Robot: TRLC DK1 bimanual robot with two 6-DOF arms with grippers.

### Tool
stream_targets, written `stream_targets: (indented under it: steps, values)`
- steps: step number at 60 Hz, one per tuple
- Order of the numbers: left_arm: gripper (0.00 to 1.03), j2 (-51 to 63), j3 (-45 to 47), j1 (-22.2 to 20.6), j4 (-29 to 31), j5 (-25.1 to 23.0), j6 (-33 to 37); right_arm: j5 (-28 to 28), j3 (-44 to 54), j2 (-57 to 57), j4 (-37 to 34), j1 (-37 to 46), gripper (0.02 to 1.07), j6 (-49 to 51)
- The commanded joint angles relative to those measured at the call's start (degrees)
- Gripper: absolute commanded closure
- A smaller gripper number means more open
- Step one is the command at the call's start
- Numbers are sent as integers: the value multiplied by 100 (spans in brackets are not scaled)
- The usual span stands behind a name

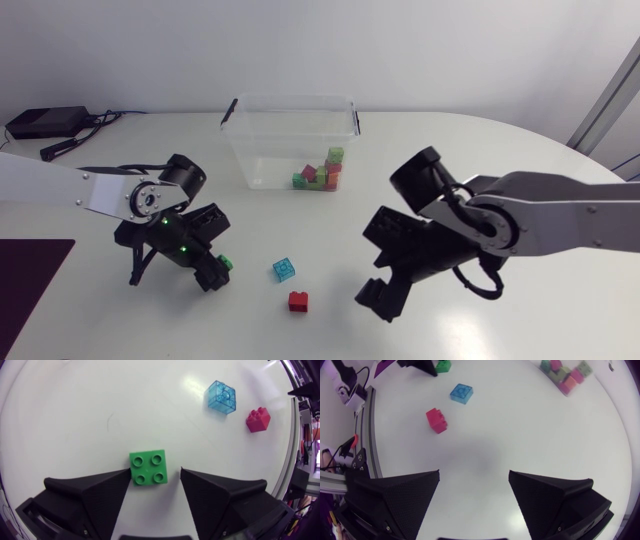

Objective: Place the duplo bricks in the container

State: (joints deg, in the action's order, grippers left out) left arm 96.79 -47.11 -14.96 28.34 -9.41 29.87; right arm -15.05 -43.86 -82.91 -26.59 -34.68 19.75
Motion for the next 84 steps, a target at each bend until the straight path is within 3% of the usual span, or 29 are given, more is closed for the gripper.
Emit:
stream_targets:
  steps: [1, 8, 22, 31, 39, 47, 54, 56, 73, 78, 84]
  values:
    - [55, 305, 53, 2, 49, -175, 292, 2, -150, -190, 145, -356, 7, 205]
    - [72, 340, 246, -104, -4, -404, 634, 99, -273, -392, 330, -821, 8, 187]
    - [76, -222, 475, -86, -118, -720, 942, 186, -747, -1148, 725, -1120, 43, 363]
    - [76, -899, 246, 81, 155, -878, 916, 178, -1046, -1491, 734, -1182, 52, 460]
    - [76, -1479, -597, 310, 972, -1204, 924, 169, -1231, -1667, 708, -1208, 52, 530]
    - [76, -1585, -1300, 459, 1385, -1353, 916, 195, -1354, -1781, 541, -1287, 47, 539]
    - [76, -1479, -1757, 468, 1631, -1432, 916, 353, -1644, -1992, 57, -1331, 21, 556]
    - [76, -1453, -1810, 468, 1693, -1432, 916, 397, -1714, -2080, -92, -1349, 18, 556]
    - [76, -1418, -1828, 591, 1807, -1467, 1083, 819, -2417, -2783, -725, -1639, 18, 592]
    - [76, -1409, -1837, 670, 1807, -1467, 1144, 978, -2567, -2915, -804, -1709, 29, 574]
    - [76, -1347, -1951, 758, 1807, -1494, 1179, 1268, -2549, -3038, -707, -1823, 69, 574]
